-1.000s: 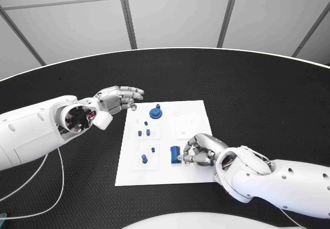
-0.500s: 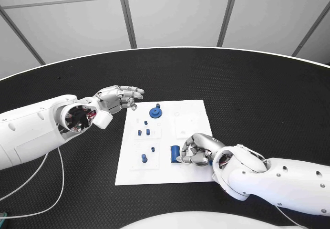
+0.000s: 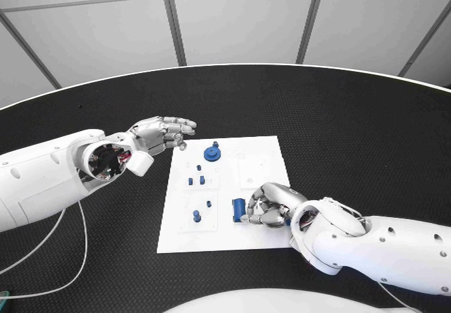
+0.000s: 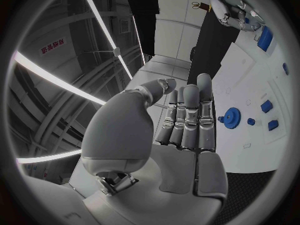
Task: Assemble the parts on the task board
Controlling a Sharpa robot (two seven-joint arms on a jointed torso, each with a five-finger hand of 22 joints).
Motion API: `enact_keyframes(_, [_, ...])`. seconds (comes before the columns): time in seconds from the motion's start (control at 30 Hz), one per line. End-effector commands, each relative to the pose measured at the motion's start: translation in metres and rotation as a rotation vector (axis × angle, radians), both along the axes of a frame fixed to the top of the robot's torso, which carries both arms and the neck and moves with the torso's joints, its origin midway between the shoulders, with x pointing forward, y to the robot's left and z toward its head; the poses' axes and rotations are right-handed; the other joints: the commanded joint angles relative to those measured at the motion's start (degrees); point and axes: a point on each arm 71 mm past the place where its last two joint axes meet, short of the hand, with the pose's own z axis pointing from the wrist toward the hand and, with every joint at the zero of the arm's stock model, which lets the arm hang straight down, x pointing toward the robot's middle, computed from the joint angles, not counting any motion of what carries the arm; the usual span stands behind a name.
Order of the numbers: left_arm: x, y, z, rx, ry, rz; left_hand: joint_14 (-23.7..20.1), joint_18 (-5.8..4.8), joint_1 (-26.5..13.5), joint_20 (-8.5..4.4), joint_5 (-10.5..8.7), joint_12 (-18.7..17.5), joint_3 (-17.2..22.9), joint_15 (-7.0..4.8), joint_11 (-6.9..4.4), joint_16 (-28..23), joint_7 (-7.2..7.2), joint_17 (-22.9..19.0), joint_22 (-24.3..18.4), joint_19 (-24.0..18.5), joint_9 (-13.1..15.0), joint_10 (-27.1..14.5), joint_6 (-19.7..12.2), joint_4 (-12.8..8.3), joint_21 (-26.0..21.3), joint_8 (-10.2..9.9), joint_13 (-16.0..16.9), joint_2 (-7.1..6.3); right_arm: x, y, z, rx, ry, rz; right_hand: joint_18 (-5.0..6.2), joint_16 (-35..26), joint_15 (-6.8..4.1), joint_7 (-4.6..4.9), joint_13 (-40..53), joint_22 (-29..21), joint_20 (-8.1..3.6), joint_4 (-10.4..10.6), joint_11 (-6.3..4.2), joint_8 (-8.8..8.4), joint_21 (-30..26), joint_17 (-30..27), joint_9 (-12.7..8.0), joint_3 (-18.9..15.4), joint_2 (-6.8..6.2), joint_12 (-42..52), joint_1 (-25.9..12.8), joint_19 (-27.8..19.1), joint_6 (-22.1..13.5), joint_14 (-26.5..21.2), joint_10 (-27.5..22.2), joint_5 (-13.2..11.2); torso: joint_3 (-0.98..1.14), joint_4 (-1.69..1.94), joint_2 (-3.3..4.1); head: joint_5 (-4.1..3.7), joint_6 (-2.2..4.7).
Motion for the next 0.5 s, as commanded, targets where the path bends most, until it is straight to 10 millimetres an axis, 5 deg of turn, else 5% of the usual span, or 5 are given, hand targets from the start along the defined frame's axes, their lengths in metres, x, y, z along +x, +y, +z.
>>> enact_keyframes(0.03, [0.0001,-0.0005,0.0,0.0,0.0,-0.001,-0.32,0.57,-0.02,0.08,0.04,-0.25,-0.17,0.06,0.21,-0.32,-0.02,-0.06,-0.09,-0.41,0.07,0.1,0.36,-0.05,-0.26,-0.26,-0.1,0.36,0.0013,-0.0006,-0.0009,-0.003,0.0,-0.005,-0.91,-0.02,-0.46,-0.19,10.25,13.96,-0.41,0.13,-0.3,-0.18,0.08,13.27,-0.1,0.32,-0.03,0.24,0.13,5.12,0.26,5.71,3.17,-0.29,-0.05,0.03,0.0,-0.07,0.01])
enact_keyframes(0.5, [0.0003,-0.0007,-0.0001,0.0,0.0,-0.001,-0.35,0.56,0.05,0.06,0.03,-0.25,-0.2,0.06,0.23,-0.3,0.01,-0.11,-0.11,-0.38,0.08,0.13,0.39,-0.06,-0.26,-0.31,-0.13,0.4,0.0065,-0.0027,-0.0037,-0.007,-0.006,-0.032,-0.92,0.02,-0.49,-0.3,10.39,13.97,-0.41,0.28,-0.38,-0.13,0.11,13.37,-0.15,1.23,0.6,0.4,0.56,5.13,0.51,5.72,3.26,-0.24,-0.06,0.03,0.01,-0.08,0.1])
